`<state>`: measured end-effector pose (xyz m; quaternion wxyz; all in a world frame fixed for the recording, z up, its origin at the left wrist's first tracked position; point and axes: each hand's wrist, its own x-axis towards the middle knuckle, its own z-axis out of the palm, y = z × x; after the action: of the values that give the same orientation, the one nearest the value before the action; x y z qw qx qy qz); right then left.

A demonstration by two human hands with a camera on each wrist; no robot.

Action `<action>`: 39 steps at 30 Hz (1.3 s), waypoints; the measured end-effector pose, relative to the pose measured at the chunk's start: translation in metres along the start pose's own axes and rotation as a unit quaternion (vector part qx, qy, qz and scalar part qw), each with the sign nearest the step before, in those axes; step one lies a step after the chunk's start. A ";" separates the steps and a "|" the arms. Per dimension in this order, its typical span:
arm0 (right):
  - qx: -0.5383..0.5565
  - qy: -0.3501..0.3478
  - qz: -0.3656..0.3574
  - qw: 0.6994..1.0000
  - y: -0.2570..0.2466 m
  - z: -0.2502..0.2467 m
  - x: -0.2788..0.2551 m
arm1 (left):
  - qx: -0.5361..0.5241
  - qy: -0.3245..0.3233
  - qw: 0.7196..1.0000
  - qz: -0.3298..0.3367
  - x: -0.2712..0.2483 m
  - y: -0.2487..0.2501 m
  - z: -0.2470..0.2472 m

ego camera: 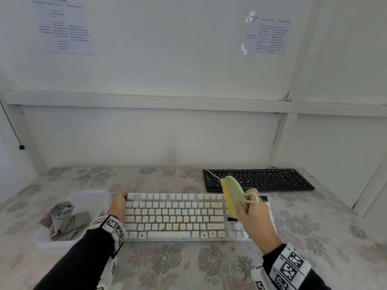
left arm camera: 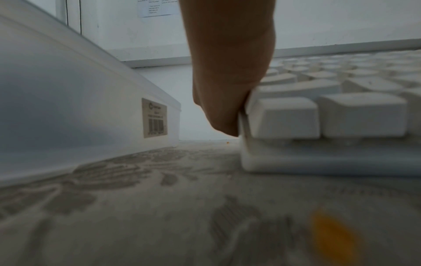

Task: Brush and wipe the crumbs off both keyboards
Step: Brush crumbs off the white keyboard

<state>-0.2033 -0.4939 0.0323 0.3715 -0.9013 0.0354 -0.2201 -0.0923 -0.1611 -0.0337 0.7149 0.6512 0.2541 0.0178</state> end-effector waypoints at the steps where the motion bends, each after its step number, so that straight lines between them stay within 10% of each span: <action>1: -0.006 -0.009 0.008 1.000 0.001 0.001 0.000 | 0.001 0.000 1.000 0.000 0.000 0.000 0.000; 9: -0.038 -0.145 0.076 0.986 -0.001 -0.004 -0.022 | 0.011 0.005 1.000 0.002 0.000 -0.001 0.001; 17: 0.028 0.007 0.031 0.999 -0.009 -0.001 -0.003 | -0.001 0.003 1.000 -0.010 -0.006 0.001 -0.003; 31: -0.053 -0.170 0.095 0.979 -0.003 -0.009 -0.034 | 0.004 0.000 1.000 -0.006 -0.007 0.003 0.000; 39: -0.008 0.016 0.023 1.000 -0.006 -0.012 -0.006 | -0.003 -0.006 1.000 -0.009 -0.004 0.002 0.000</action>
<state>-0.2140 -0.4961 0.0418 0.3685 -0.8996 0.0640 -0.2256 -0.0951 -0.1622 -0.0302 0.7187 0.6466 0.2555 0.0084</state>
